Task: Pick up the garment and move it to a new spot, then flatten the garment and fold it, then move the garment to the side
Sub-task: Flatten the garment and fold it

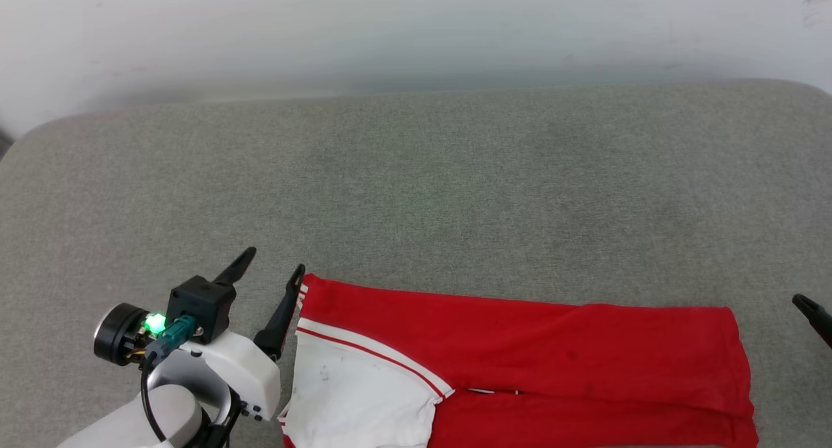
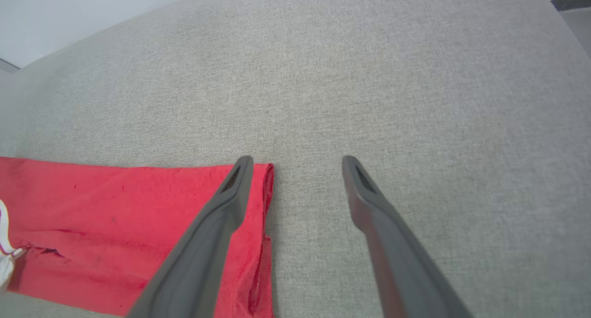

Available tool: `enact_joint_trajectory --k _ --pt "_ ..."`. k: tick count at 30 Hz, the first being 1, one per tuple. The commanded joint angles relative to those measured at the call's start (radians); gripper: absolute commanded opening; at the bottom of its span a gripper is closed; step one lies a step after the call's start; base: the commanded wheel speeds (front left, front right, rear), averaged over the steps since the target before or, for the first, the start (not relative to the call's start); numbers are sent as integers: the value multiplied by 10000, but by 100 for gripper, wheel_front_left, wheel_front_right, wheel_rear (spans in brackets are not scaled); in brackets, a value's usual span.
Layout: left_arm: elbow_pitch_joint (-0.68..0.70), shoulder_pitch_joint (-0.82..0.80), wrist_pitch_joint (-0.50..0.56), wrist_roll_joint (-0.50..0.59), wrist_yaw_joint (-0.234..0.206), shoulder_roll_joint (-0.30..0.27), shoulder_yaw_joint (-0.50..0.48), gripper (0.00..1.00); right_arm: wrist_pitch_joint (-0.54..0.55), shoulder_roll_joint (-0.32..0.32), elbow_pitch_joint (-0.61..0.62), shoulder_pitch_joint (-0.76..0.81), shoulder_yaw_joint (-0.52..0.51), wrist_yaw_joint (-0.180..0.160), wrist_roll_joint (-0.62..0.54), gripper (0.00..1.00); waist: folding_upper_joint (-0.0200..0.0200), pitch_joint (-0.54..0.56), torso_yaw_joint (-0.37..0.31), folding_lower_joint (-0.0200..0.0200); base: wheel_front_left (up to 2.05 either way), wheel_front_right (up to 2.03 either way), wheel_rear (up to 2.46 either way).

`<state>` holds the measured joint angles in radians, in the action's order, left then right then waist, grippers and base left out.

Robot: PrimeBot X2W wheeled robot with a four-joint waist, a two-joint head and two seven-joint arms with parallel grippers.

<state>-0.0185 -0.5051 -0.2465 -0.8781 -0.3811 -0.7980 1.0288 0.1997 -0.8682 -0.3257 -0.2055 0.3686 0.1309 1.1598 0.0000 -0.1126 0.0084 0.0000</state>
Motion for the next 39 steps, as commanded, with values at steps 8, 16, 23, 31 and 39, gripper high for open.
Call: enact_joint_trajectory --k 8,16,23,31,39 --pt "214 1042 -198 1724 -841 881 -2054 100 571 803 -533 567 -389 -4 464 100 0 -311 232 0 0 0 0" --pt "645 2632 -195 3587 -775 2201 -4571 100 1318 1598 -862 636 -100 -4 762 100 0 -560 388 0 0 0 0" --pt "765 3799 -197 5017 -323 3372 -6357 100 2465 2322 -791 716 691 -4 1246 100 0 -683 439 0 0 0 0" --pt "992 4647 -197 6521 176 4677 -7915 100 2461 2709 -686 448 1171 -1 1241 41 0 -721 402 0 0 0 0" --pt "1039 5216 -198 7743 745 5507 -8732 100 1786 2303 -919 -17 1063 -4 967 0 0 -557 394 0 0 0 0"
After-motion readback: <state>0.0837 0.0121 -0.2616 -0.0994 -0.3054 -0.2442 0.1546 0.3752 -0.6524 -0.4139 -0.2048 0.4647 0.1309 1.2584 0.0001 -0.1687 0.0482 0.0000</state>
